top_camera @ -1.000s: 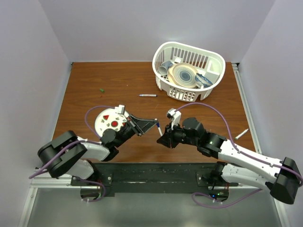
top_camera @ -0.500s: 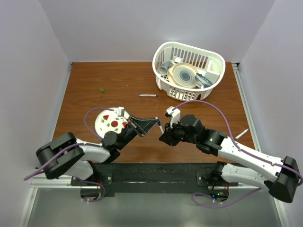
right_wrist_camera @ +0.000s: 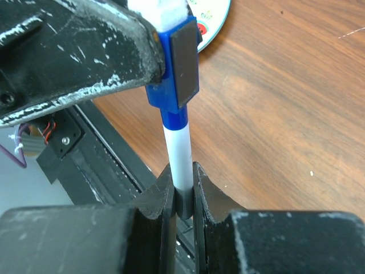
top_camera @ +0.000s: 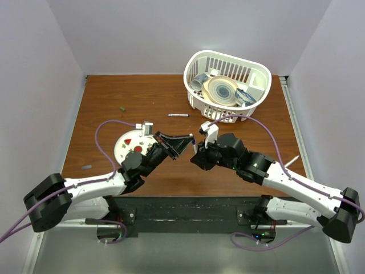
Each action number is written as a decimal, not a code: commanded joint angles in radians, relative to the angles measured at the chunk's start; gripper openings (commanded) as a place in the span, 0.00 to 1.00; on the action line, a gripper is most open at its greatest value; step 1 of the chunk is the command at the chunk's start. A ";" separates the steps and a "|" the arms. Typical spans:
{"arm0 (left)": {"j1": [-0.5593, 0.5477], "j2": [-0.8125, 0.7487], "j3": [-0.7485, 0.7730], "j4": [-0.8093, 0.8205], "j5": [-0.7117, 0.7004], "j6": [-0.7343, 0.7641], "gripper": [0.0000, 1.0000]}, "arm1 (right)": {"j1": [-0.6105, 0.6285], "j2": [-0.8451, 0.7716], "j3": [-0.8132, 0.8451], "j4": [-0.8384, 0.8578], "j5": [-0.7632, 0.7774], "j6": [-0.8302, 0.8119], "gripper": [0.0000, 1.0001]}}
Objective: Insert the pens into the pen caps
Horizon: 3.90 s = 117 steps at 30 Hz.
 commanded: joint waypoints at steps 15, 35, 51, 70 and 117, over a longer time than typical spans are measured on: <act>0.146 0.024 0.254 -0.699 0.207 0.176 0.00 | -0.068 -0.257 -0.203 0.087 0.082 0.183 0.65; 0.281 0.489 0.389 -0.918 0.141 0.159 0.19 | -0.070 -0.178 -0.036 -0.326 0.447 0.528 0.71; 0.285 0.077 0.507 -1.253 -0.003 0.392 1.00 | -0.656 0.063 0.034 -0.375 0.668 0.407 0.64; 0.285 -0.282 0.400 -1.307 -0.092 0.597 0.99 | -1.139 0.433 0.004 -0.207 0.642 0.246 0.56; 0.283 -0.310 0.368 -1.259 -0.051 0.603 0.97 | -1.297 0.488 -0.150 -0.087 0.563 0.304 0.53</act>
